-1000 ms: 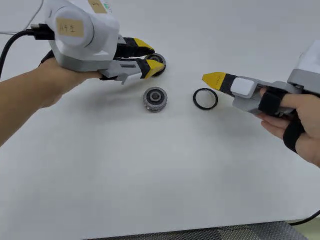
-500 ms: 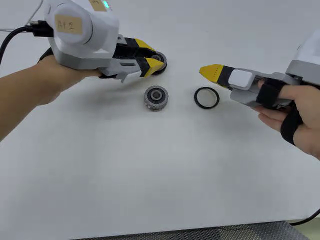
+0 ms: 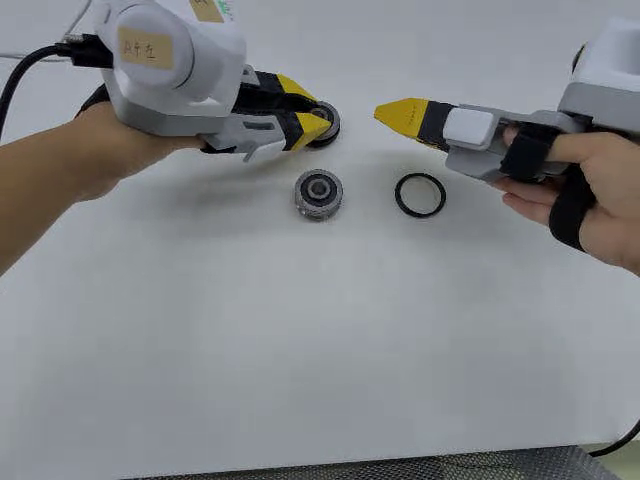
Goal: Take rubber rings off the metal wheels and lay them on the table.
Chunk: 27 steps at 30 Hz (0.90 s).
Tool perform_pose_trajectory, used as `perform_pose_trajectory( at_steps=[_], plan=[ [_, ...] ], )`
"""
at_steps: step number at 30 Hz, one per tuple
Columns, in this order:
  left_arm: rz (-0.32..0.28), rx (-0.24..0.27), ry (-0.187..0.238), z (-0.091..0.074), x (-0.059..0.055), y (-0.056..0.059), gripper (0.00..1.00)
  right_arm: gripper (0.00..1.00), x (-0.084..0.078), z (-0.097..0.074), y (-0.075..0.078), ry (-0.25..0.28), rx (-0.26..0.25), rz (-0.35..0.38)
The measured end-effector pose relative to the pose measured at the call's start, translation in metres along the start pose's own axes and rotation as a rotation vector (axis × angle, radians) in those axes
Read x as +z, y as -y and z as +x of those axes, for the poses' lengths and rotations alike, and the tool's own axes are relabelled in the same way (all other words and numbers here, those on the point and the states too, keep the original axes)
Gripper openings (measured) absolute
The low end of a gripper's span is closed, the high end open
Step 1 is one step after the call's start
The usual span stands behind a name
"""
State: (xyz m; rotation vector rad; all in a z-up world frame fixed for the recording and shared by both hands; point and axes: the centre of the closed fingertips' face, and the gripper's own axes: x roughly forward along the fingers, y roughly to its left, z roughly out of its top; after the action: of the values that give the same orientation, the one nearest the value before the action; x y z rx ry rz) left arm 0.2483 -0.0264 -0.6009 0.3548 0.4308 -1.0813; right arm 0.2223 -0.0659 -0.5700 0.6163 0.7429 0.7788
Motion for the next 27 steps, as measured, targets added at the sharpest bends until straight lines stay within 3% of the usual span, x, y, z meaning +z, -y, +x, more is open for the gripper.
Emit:
perform_pose_trajectory(
  at_steps=[5,12,27],
  plan=[
    [0.007,-0.003,0.001,0.0,0.0,0.0,0.13,0.32,-0.006,0.014,-0.003,-0.047,0.034,-0.048],
    [0.008,-0.007,0.006,0.0,0.0,0.001,0.13,0.45,-0.01,0.029,-0.007,-0.072,0.067,-0.044],
    [0.015,-0.013,0.014,0.0,-0.001,0.001,0.13,0.49,-0.011,0.043,-0.007,-0.109,0.103,0.016]
  ],
)
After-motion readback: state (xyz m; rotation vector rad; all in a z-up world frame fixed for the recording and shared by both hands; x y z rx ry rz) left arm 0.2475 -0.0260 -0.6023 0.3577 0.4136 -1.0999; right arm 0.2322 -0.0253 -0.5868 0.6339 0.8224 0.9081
